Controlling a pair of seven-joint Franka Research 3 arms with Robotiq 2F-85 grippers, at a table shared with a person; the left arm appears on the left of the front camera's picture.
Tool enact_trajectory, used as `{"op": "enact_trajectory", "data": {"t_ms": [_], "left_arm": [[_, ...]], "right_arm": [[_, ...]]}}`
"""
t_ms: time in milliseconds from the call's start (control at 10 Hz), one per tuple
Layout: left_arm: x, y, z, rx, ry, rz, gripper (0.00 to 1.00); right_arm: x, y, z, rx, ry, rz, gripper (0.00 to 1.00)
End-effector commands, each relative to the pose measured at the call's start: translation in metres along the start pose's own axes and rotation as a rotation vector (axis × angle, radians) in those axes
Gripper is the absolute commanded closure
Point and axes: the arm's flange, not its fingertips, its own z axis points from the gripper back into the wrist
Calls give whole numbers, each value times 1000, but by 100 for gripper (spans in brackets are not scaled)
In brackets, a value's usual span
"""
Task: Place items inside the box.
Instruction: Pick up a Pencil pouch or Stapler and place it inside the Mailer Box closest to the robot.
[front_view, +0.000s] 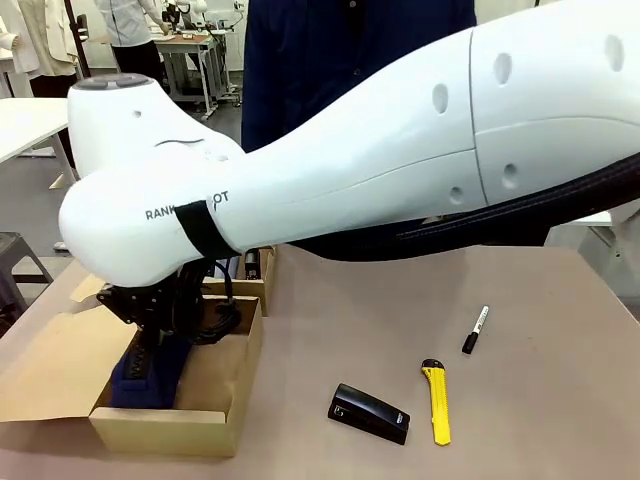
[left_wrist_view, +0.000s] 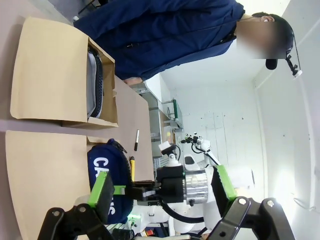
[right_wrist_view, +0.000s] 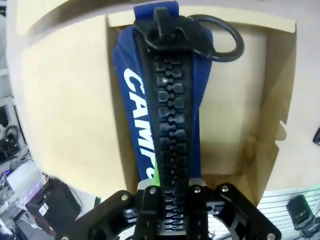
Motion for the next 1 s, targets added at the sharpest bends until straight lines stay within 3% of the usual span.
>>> {"op": "enact_trajectory", "data": {"t_ms": [0,400,900], "left_arm": [[-2,-2,0,-11,3,-18,0],[-2,-2,0,-11,3,-18,0],[-2,-2,0,-11,3,-18,0]], "right_arm": [[7,5,-11,-41,2,-57,93],[22,-3,-41,-53,61,-92,93],[22,-1,-45,-66,83,-71,93]]}}
